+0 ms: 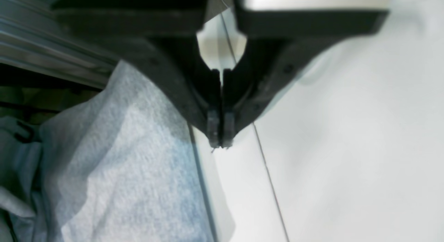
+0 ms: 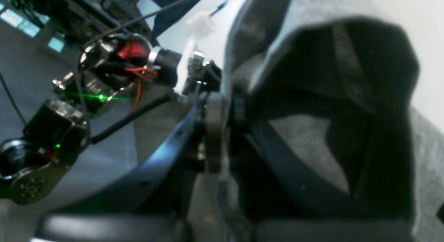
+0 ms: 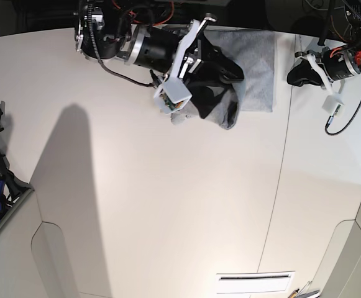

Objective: Fold the T-shirt properly
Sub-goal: 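Move the right gripper over the folded stack and grasp its edge, then lift the stack with the right gripper and fold it over onto itself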

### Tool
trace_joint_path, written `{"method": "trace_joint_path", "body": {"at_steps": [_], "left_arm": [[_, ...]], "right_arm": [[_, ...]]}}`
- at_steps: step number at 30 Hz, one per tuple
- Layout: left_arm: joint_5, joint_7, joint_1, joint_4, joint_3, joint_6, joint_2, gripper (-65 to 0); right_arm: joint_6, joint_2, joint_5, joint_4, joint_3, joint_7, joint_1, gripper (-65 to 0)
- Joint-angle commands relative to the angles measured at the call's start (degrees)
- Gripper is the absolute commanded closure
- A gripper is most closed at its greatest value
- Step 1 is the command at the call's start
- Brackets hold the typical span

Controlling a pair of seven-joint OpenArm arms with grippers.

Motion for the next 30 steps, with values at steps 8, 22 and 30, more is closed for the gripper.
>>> {"method": "trace_joint_path", "body": {"at_steps": [8, 22, 30], "left_arm": [[-1.3, -0.8, 0.1, 0.7, -0.3, -0.3, -0.6, 0.0], [-2.1, -0.8, 0.1, 0.7, -0.3, -0.3, -0.3, 0.0], [-2.1, -0.8, 0.1, 0.7, -0.3, -0.3, -0.3, 0.0]], "right_arm": [[0.3, -0.2, -8.9, 1.0, -6.7, 7.6, 0.2, 0.0], [0.0, -2.1, -12.3, -11.9, -8.1, 10.3, 4.3, 0.0], [0.0, -3.8, -12.1, -17.2, -13.1, 10.3, 8.2, 0.0]]}}
